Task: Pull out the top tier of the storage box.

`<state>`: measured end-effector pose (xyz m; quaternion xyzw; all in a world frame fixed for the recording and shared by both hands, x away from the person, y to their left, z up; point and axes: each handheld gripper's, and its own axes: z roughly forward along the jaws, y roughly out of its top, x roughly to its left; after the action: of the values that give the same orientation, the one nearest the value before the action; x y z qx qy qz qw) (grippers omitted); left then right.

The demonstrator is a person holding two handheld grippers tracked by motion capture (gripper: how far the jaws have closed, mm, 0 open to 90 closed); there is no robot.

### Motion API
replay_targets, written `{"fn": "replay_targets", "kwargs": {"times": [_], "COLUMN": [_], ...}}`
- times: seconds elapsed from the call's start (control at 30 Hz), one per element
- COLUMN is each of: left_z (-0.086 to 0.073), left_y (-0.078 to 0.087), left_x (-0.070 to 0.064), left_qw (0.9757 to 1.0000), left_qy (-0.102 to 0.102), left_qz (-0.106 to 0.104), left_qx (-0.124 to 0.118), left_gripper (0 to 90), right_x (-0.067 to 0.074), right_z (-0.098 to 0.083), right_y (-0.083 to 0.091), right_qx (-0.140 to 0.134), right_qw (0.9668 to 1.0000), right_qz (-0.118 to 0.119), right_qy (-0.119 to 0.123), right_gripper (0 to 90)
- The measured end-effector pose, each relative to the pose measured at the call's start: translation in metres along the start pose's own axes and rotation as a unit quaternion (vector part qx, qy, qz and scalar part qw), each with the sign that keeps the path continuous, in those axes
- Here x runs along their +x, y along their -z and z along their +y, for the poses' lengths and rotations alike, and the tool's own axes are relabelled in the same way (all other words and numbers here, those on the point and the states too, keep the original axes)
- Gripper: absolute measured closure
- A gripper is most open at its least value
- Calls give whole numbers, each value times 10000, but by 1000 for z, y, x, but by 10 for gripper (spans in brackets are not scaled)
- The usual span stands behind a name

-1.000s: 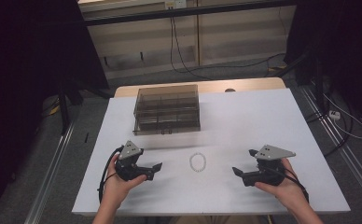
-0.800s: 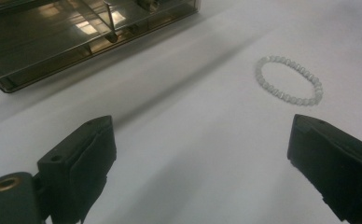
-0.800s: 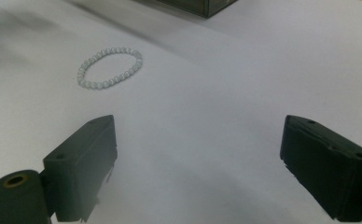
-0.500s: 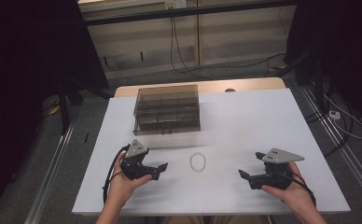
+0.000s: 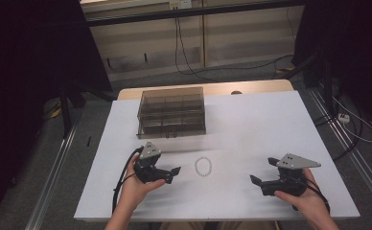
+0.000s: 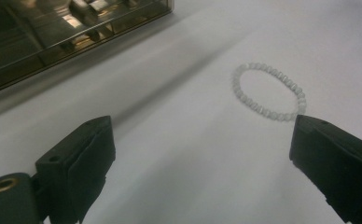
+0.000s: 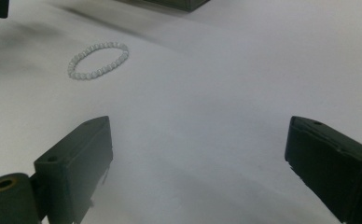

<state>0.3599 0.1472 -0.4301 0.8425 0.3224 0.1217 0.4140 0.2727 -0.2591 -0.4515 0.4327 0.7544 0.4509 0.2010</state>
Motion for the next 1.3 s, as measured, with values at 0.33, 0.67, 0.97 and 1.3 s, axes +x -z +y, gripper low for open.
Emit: {"fn": "replay_targets", "kwargs": {"times": [0.33, 0.67, 0.97, 1.3], "left_z": [10, 15, 22, 21], "left_y": [-20, -36, -46, -62], "left_x": [-13, -22, -25, -28], "left_qw": [10000, 9996, 9998, 9990], "left_qy": [-31, -132, -168, -391], "left_qz": [-79, -147, -139, -162], "left_qx": [44, 176, 13, 155], "left_gripper": [73, 74, 222, 488], "right_x": [-5, -6, -5, -7], "right_z": [-2, -3, -3, -4], "right_y": [6, 7, 7, 8], "right_qx": [-43, -40, -47, -78], "right_qw": [10000, 10000, 9999, 9999], "right_qz": [-46, -68, -75, -89], "right_qy": [-50, -42, -51, -87], "right_gripper": [69, 70, 71, 71]}}
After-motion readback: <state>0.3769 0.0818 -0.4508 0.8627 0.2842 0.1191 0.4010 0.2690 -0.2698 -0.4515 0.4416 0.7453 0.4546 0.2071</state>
